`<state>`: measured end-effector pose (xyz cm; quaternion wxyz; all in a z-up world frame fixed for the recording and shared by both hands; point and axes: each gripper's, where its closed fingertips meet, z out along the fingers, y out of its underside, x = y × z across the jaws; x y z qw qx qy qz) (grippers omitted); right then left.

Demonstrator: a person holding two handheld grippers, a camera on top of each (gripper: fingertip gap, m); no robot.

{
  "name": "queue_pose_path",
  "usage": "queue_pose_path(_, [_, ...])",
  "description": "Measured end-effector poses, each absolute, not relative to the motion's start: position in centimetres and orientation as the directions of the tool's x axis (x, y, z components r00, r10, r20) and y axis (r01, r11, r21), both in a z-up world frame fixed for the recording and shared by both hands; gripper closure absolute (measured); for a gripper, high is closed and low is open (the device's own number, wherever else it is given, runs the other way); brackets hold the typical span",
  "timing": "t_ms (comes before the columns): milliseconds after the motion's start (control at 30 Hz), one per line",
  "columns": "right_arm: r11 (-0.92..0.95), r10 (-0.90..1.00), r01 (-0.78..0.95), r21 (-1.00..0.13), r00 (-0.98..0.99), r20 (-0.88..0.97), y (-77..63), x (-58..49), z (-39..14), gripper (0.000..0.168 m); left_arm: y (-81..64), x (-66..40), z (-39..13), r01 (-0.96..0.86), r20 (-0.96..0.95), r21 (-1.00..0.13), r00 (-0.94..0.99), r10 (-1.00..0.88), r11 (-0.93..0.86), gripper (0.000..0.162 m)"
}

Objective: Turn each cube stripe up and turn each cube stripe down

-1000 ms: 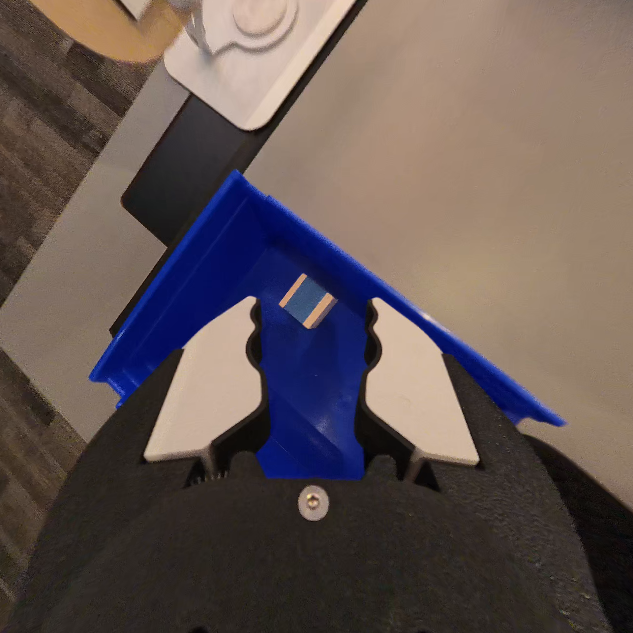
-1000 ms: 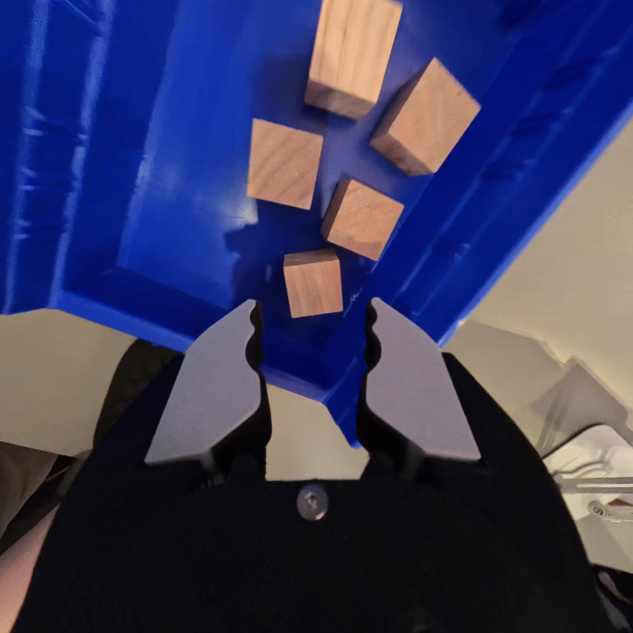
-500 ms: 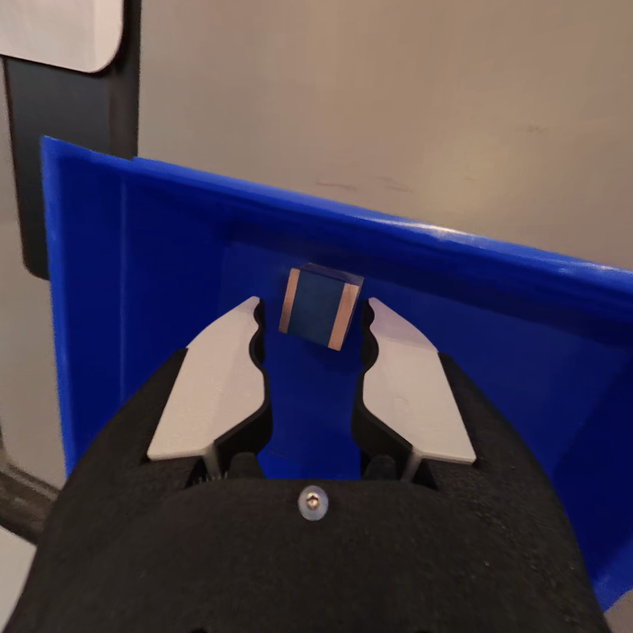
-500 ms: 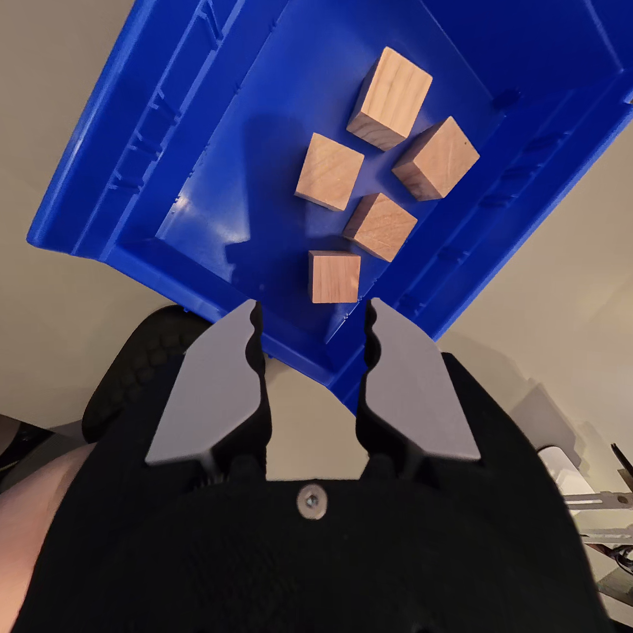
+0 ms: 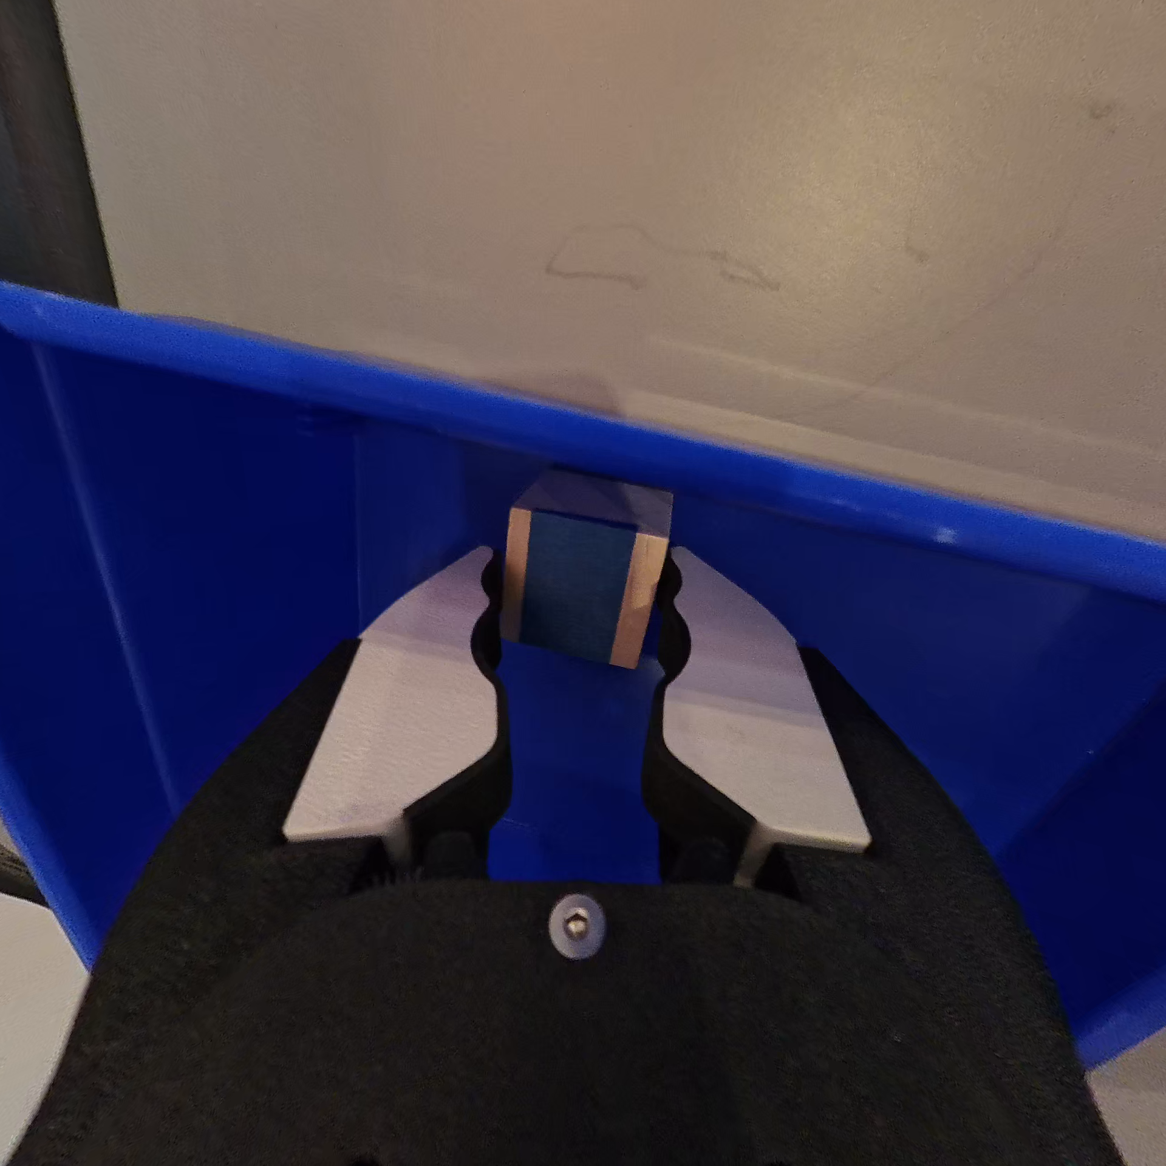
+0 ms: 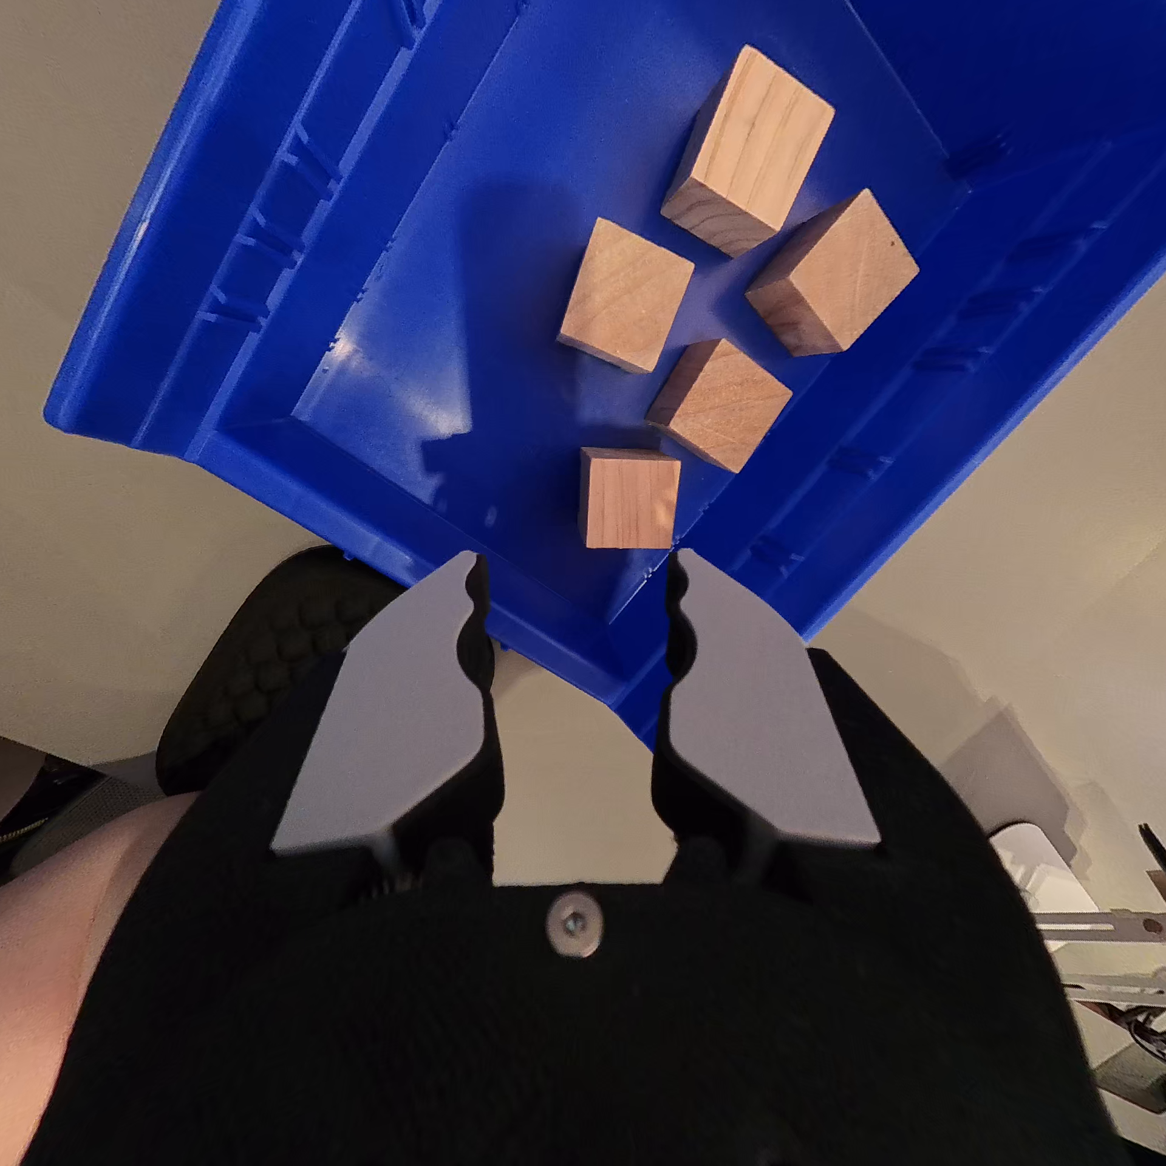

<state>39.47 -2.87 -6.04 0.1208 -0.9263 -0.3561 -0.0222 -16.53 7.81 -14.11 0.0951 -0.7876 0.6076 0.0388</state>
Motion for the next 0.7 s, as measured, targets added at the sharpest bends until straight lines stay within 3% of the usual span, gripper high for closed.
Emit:
queue_pose_path(67, [-0.718, 0.649, 0.661, -0.216, 0.749, 0.133, -2.8, 39.6, -5.8, 0.113, 7.7, -17.0, -13.8, -0.959, -0.172, -0.094, 0.280, -0.944, -0.267, 0.115])
queue_pose_path(167, [-0.716, 0.632, 0.650, -0.255, 0.759, 0.157, -2.6, 39.8, -4.9, 0.115, 8.3, -17.6, -11.7, -0.931, -0.224, -0.191, 0.349, -0.910, -0.310, 0.115])
queue_pose_path(267, [-0.696, 0.595, 0.641, -0.324, 0.767, 0.239, -2.2, 40.1, -2.7, 0.118, 9.5, -18.3, -6.5, -0.864, -0.315, -0.374, 0.459, -0.830, -0.336, 0.115])
queue_pose_path(333, [-0.638, 0.570, 0.649, -0.414, 0.760, 0.311, -1.7, 39.4, -0.2, 0.120, 10.0, -17.9, -1.4, -0.754, -0.312, -0.564, 0.573, -0.758, -0.337, 0.115])
queue_pose_path(433, [-0.395, 0.535, 0.701, -0.594, 0.701, 0.472, -0.1, 36.0, 5.4, 0.118, 8.6, -14.7, 5.4, -0.522, -0.122, -0.784, 0.660, -0.741, -0.335, 0.115])
queue_pose_path(533, [0.034, 0.546, 0.697, -0.716, 0.587, 0.598, -0.2, 28.4, 11.0, 0.111, 5.3, -9.1, 9.6, -0.335, 0.111, -0.873, 0.571, -0.813, -0.354, 0.115])
queue_pose_path(600, [0.324, 0.530, 0.623, -0.712, 0.505, 0.682, -1.8, 22.9, 13.4, 0.109, 2.5, -4.9, 11.2, -0.235, 0.281, -0.879, 0.450, -0.848, -0.416, 0.115])
queue_pose_path(700, [0.555, 0.504, 0.535, -0.637, 0.393, 0.769, -4.7, 16.6, 13.4, 0.107, -1.5, 0.8, 12.4, -0.130, 0.511, -0.827, 0.232, -0.828, -0.547, 0.115])
